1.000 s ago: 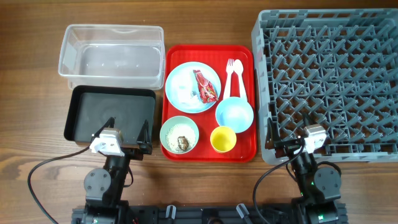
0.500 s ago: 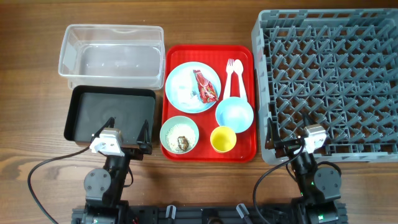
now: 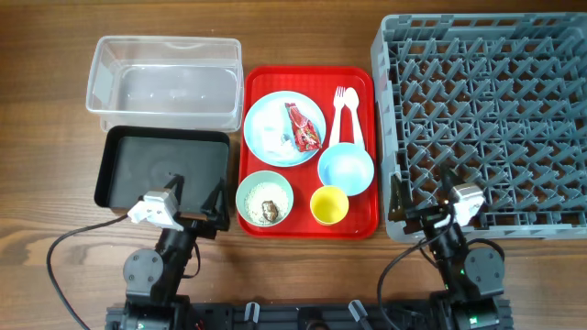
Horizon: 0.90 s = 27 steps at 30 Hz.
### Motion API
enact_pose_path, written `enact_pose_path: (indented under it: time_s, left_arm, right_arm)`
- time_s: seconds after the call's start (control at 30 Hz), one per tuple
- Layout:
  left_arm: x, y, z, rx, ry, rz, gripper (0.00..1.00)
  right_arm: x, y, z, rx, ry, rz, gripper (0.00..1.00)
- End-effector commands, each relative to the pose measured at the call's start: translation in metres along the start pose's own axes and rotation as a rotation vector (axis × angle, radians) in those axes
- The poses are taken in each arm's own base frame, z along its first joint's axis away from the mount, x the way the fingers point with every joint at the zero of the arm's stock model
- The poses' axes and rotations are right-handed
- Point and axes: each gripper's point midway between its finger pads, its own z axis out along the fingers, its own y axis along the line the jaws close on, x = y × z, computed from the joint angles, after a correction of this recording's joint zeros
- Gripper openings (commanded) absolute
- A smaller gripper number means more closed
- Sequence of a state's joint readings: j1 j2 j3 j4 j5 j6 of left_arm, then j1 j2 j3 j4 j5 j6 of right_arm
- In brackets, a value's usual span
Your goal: Sort waste into correct bins and load items into the dishwasher rack
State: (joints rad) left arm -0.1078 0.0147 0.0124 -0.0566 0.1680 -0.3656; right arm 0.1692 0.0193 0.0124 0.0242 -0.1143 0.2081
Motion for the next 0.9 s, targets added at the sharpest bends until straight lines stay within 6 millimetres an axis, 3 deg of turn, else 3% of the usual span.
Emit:
enact_pose_path:
  time_s: [0.0, 0.07, 0.13, 0.23, 0.37, 0.47, 0.5, 0.57, 0.63, 0.67, 0.77, 0.87]
  left_arm:
    - [-0.038, -0.040, -0.012, 0.148, -0.046, -0.008, 1.00]
    - [-0.080, -0.079, -0.028, 0.253, -0.063, 0.015, 1.00]
    - [-0.104, -0.088, -0.028, 0.214, -0.009, -0.004, 1.00]
    - [-0.104, -0.084, -0.007, 0.075, 0.281, -0.093, 1.00]
    - [-0.076, -0.067, 0.019, -0.157, 0.757, -0.244, 1.00]
    - [-0.046, -0.102, 0.035, 0.026, 0.986, -0.436, 1.00]
    - [-0.031, -0.105, 0.039, 0.028, 1.047, -0.434, 0.95]
    - [0.002, -0.106, 0.042, -0.021, 1.149, -0.324, 0.93]
    - [0.038, -0.107, 0.040, -0.124, 1.226, -0.157, 0.83]
    - [0.061, -0.121, 0.037, -0.116, 1.277, -0.056, 0.67]
    - [0.098, -0.142, 0.035, -0.099, 1.315, 0.119, 0.64]
    - [0.127, -0.151, 0.047, -0.133, 1.286, 0.202, 0.66]
  right_arm:
    - [-0.044, 0.028, -0.011, -0.113, -0.049, 0.067, 1.00]
    - [-0.069, 0.032, -0.017, -0.086, 0.028, 0.022, 1.00]
    - [-0.084, 0.035, -0.015, -0.065, 0.134, 0.015, 1.00]
    - [-0.103, 0.048, 0.003, -0.094, 0.369, -0.020, 1.00]
    - [-0.107, 0.070, 0.020, -0.190, 0.629, 0.043, 1.00]
    - [-0.092, 0.066, 0.031, -0.165, 0.698, 0.114, 1.00]
    - [-0.090, 0.058, 0.034, -0.104, 0.703, 0.154, 1.00]
    - [-0.084, 0.025, 0.040, 0.145, 0.695, 0.278, 1.00]
    - [-0.084, 0.010, 0.042, 0.267, 0.671, 0.362, 1.00]
    - [-0.084, 0.008, 0.043, 0.292, 0.659, 0.398, 1.00]
    - [-0.089, 0.009, 0.047, 0.291, 0.632, 0.427, 1.00]
    - [-0.088, 0.009, 0.047, 0.288, 0.636, 0.427, 1.00]
